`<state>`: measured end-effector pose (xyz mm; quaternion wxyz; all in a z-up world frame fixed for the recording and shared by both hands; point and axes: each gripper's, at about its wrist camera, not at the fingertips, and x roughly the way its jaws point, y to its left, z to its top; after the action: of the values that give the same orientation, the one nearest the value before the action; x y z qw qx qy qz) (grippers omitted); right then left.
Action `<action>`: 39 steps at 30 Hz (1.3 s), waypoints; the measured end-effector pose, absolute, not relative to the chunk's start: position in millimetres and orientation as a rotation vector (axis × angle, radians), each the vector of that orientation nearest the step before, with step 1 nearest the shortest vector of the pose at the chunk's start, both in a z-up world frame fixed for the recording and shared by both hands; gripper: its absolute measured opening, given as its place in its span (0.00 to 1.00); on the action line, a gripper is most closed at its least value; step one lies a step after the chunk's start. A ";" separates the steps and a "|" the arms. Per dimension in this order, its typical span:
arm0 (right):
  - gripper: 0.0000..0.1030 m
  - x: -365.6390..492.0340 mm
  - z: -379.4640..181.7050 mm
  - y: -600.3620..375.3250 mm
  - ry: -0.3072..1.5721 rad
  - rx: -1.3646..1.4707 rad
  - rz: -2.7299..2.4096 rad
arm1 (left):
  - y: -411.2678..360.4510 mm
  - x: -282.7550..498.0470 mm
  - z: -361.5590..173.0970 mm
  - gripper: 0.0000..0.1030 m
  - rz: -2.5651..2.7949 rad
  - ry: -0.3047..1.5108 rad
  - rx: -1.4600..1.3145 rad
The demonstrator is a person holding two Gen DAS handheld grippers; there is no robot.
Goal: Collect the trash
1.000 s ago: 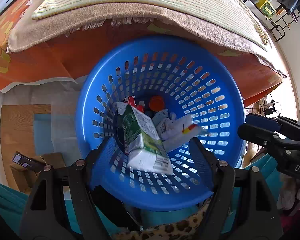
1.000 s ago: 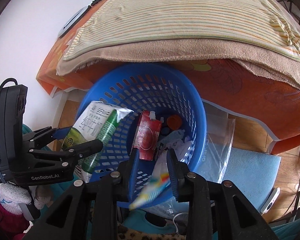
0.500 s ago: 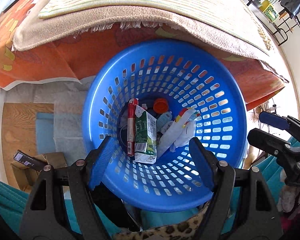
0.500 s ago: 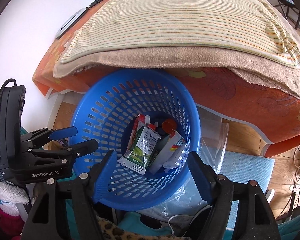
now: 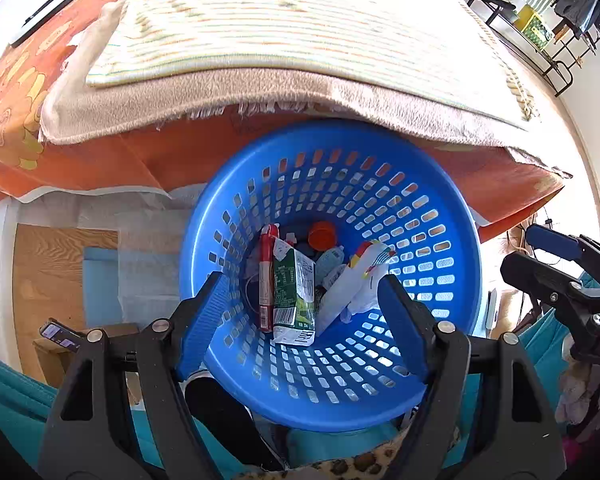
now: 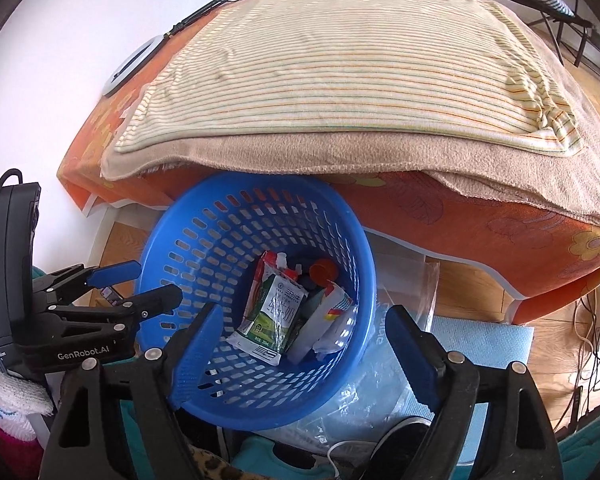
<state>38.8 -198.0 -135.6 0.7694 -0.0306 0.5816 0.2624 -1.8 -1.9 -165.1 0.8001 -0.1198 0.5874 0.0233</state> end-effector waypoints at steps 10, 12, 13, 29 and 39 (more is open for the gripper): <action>0.83 47.1 -111.5 -206.5 1.198 -0.021 0.554 | -2.0 6.4 -119.0 0.77 0.054 1.145 -0.238; 0.83 47.9 -104.3 -209.4 1.178 0.001 0.559 | -2.4 7.5 -107.6 0.77 0.051 1.117 -0.236; 0.83 48.0 -100.3 -210.3 1.166 0.009 0.560 | -2.7 8.1 -101.6 0.77 0.050 1.102 -0.235; 0.88 37.5 -21.8 -227.4 0.944 0.071 0.551 | -12.9 -2.8 -15.3 0.85 0.011 0.898 -0.275; 0.89 40.0 1.4 -232.2 0.895 0.127 0.572 | -11.0 -7.9 9.8 0.86 0.000 0.854 -0.310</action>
<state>40.0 -232.2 1.4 0.8603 0.0606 0.4265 0.2728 -7.9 -11.0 9.8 0.8986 -0.1499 0.4123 0.0001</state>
